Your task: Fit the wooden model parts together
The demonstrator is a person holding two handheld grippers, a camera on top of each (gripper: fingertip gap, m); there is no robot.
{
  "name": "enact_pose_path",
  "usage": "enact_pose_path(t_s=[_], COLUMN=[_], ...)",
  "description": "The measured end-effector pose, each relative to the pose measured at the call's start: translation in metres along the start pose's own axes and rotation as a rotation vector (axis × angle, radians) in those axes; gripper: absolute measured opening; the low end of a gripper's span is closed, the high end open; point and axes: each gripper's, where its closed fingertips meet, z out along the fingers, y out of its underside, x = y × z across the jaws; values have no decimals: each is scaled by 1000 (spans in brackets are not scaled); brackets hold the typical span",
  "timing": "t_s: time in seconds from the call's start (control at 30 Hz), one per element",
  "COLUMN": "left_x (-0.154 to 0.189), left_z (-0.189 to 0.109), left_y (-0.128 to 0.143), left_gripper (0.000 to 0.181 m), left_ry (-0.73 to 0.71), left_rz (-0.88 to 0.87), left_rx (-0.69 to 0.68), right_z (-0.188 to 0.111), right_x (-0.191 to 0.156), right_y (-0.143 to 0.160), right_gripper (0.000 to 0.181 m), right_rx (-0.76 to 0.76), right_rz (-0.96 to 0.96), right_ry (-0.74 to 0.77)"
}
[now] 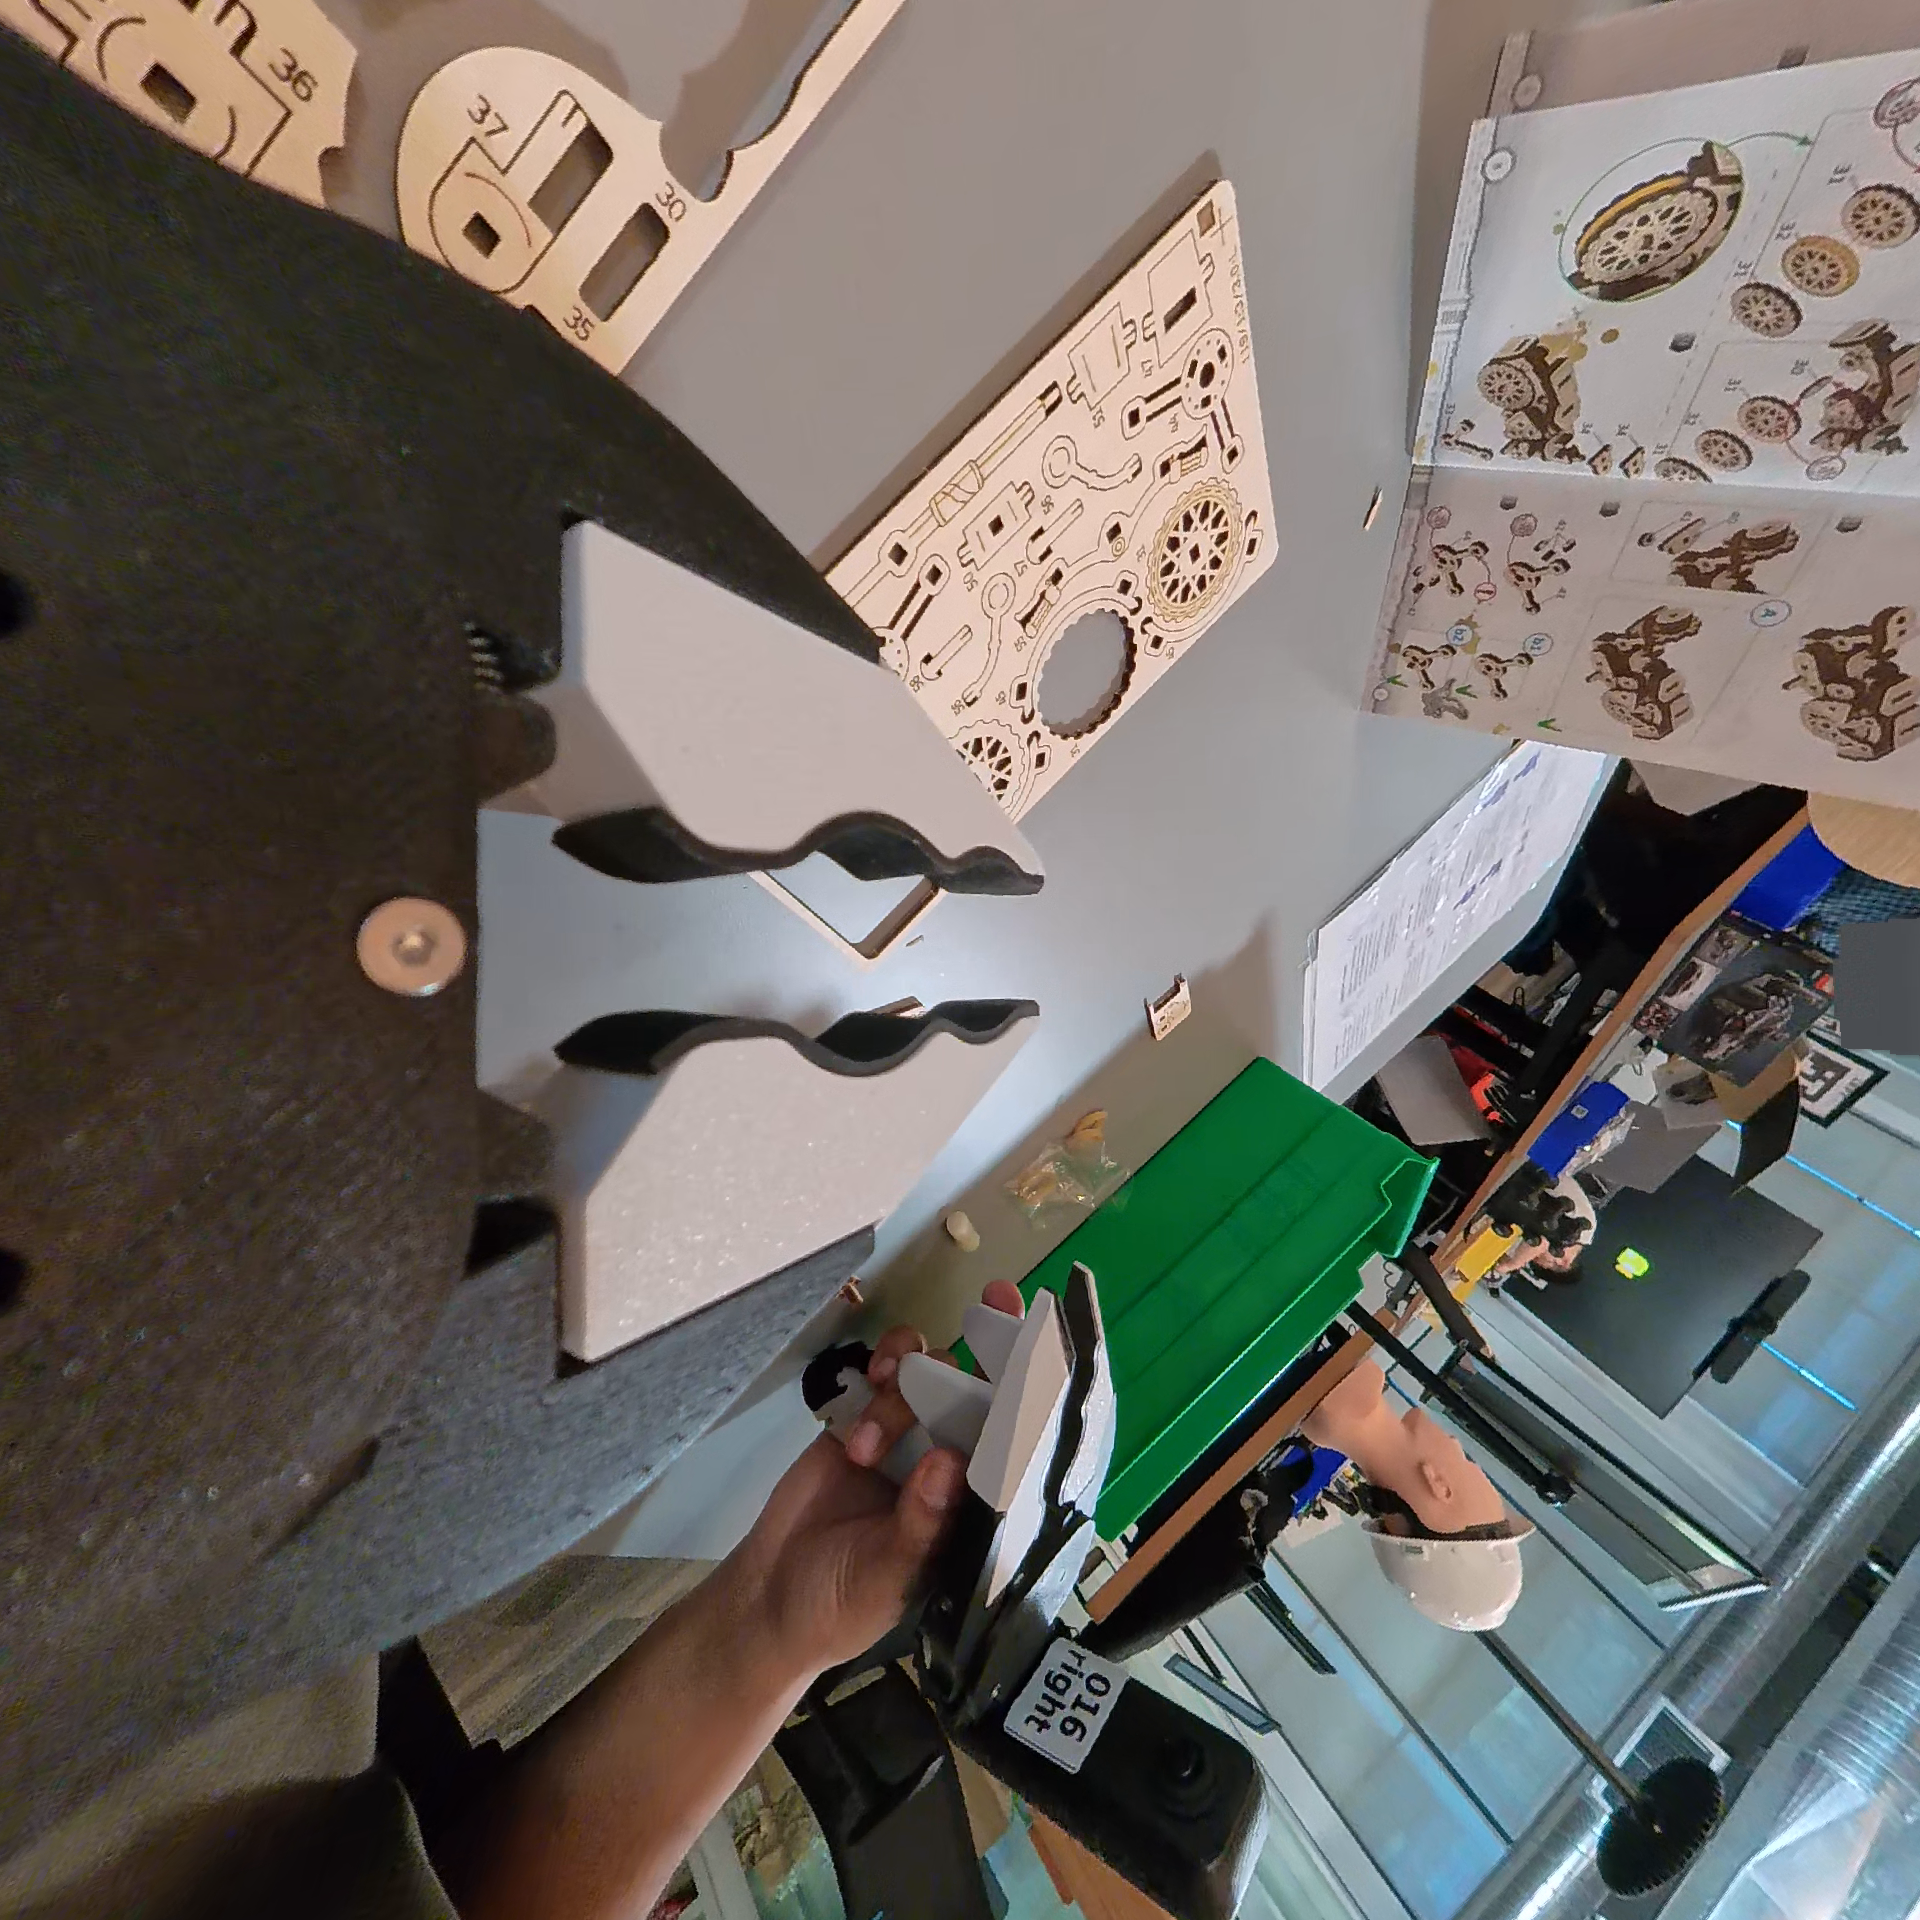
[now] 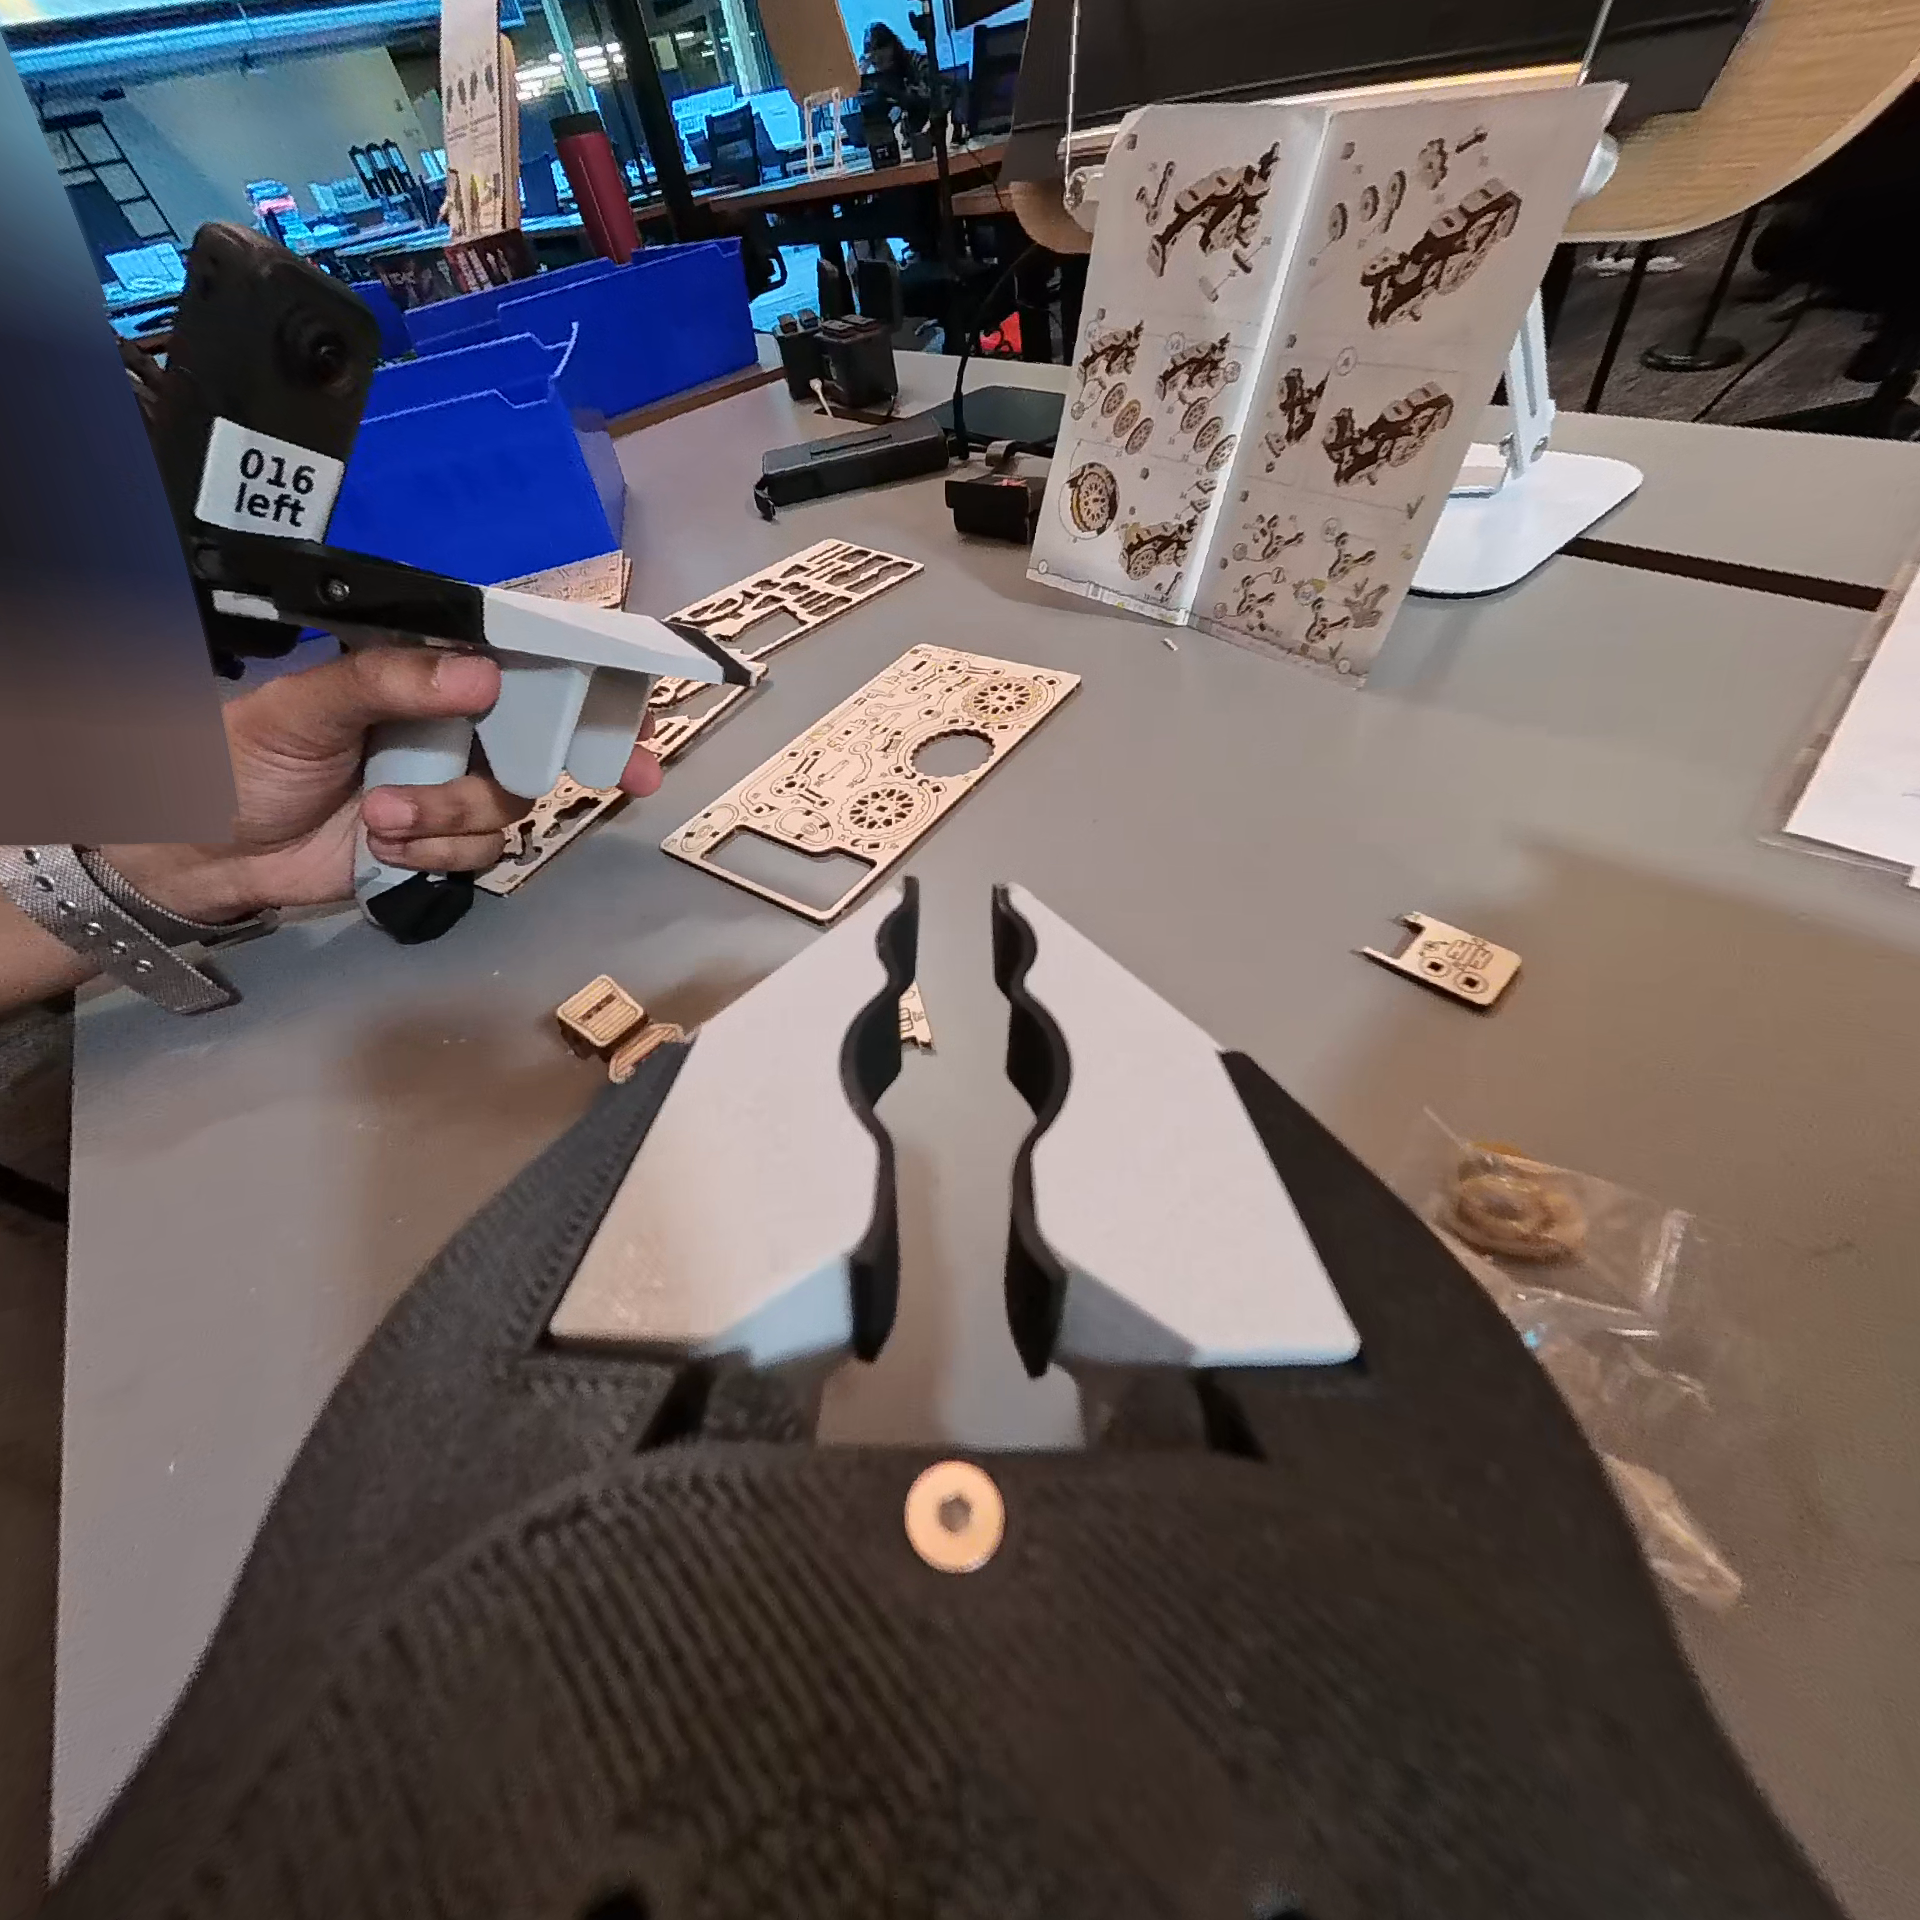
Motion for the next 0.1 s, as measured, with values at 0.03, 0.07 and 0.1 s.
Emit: enact_pose_path(t_s=[0.03,0.07,0.1], left_x=[0,0,0], left_z=[0,0,0], left_y=[0,0,0], left_gripper=[17,17,17], left_ry=[0,0,-1], left_rz=[0,0,-1], left_rx=[-1,-1,-1], right_z=[0,0,0], right_x=[0,0,-1], right_y=[0,0,1], right_gripper=[11,11,11], right_rx=[-2,-3,-5], right_rz=[-3,-5,-8], right_ry=[0,1,1])
